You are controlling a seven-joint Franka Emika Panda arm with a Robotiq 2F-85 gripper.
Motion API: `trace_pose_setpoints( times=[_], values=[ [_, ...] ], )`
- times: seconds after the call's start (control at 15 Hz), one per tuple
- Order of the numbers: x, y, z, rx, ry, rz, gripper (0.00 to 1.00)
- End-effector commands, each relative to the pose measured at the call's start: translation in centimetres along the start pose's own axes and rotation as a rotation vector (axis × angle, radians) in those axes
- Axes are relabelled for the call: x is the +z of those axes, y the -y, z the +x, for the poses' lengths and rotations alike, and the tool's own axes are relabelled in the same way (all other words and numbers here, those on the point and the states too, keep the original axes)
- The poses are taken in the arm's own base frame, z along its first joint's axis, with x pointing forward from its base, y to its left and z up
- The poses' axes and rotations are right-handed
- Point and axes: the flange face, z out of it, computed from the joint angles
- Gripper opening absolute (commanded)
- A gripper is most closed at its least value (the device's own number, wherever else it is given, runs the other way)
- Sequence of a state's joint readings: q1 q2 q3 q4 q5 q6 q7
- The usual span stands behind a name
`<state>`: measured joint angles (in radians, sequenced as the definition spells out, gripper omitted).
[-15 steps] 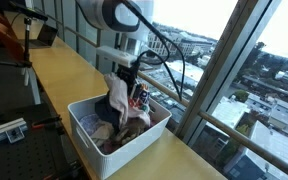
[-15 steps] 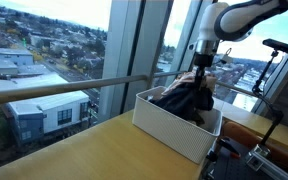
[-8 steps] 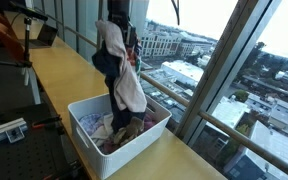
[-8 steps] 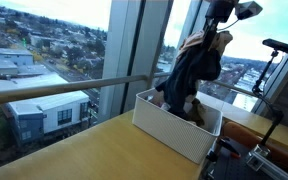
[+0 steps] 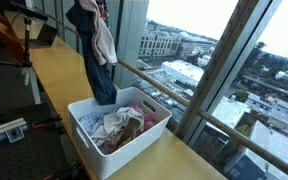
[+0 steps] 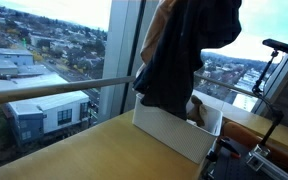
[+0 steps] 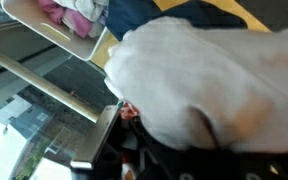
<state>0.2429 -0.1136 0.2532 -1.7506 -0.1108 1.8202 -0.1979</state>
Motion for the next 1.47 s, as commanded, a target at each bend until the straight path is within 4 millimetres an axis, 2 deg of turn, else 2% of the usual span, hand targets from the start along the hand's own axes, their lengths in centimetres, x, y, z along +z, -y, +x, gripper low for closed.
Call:
trace_pose_setpoints(
  times=[0.0,0.13,0.27,0.53,0.73,0.93,1.27,1.33,1.4],
  values=[
    [-4.6,5.5,4.2,-0.062,-0.022,0.000,0.00],
    [-4.0,7.3,6.0,-0.084,-0.012,0.010,0.00],
    [-2.5,7.7,7.3,-0.095,0.007,0.021,0.00],
    [4.8,4.7,8.8,-0.066,0.100,0.054,0.00],
    [9.9,1.7,8.5,-0.020,0.174,0.078,0.00],
    [13.7,-0.7,8.1,0.015,0.232,0.106,0.00],
    [19.8,-0.7,7.6,0.020,0.319,0.154,0.00],
    [20.8,-0.8,7.4,0.019,0.334,0.160,0.07],
    [21.5,-0.8,7.3,0.020,0.349,0.164,0.26]
  ],
)
